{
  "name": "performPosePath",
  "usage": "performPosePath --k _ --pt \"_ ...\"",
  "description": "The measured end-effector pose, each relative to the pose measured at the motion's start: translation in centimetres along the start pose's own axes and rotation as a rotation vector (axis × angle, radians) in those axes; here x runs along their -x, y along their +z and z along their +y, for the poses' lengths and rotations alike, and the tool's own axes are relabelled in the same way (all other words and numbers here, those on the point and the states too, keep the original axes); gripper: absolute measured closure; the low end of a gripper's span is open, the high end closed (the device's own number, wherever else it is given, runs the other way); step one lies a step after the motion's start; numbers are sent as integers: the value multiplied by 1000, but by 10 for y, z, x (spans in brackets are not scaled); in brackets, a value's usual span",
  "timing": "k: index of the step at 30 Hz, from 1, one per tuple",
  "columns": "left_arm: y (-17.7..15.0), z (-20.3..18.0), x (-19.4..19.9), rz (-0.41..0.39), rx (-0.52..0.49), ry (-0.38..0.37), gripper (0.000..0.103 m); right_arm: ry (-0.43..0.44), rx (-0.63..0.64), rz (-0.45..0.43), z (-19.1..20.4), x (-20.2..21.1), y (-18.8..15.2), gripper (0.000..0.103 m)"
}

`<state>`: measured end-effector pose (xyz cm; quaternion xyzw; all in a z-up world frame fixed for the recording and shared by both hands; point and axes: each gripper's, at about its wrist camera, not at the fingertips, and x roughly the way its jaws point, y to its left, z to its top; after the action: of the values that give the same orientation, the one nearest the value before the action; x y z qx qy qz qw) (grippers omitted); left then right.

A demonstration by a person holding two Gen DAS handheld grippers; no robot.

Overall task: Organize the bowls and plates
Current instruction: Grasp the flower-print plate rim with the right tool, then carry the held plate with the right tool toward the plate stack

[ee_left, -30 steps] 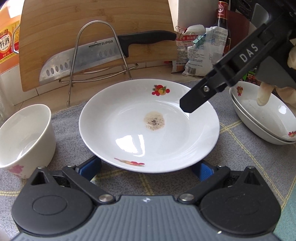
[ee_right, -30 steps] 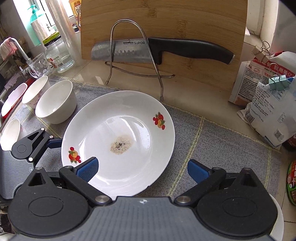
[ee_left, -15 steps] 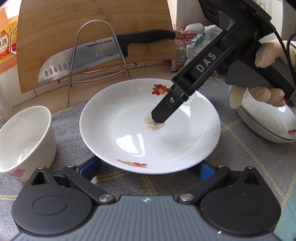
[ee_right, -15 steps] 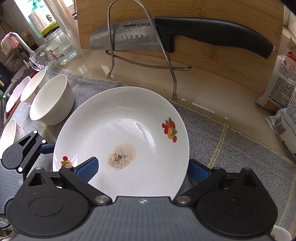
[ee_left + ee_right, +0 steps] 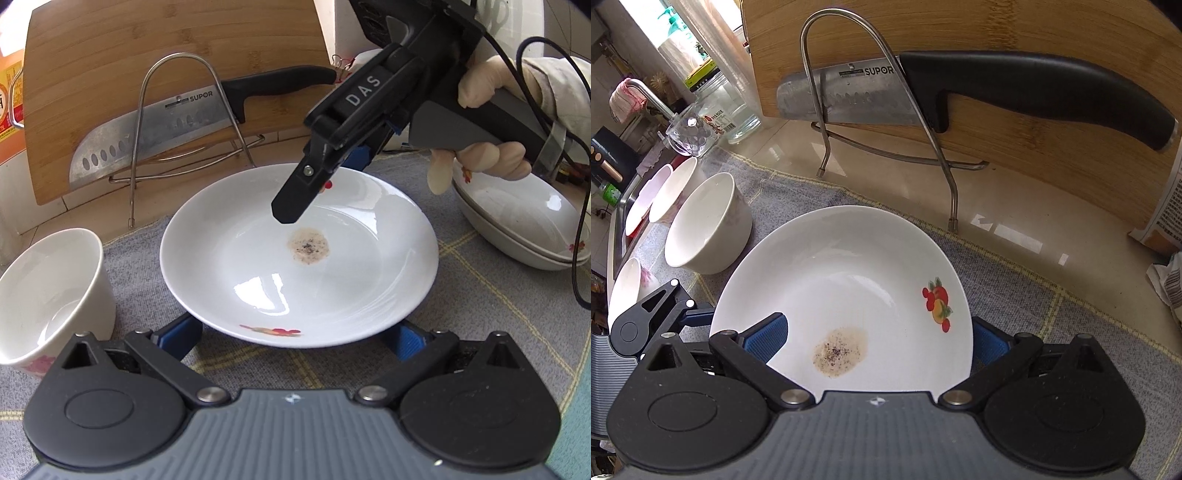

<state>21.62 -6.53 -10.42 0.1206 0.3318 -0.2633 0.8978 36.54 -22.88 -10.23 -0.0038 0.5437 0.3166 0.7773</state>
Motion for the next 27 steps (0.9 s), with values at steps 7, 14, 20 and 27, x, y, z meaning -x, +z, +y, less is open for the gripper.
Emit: performPosePath --k 7,14,20,27 --pt "0 -1 0 -13 -26 2 0 54 -17 59 -2 -4 12 0" --pt "-1 -2 2 -14 -29 -1 0 120 -84 146 -10 -9 28 0" --pt "0 -1 2 -12 -32 -2 0 153 -142 202 -16 -16 39 0" --pt "1 1 2 -6 -35 -11 1 121 -85 210 -7 -19 41 0"
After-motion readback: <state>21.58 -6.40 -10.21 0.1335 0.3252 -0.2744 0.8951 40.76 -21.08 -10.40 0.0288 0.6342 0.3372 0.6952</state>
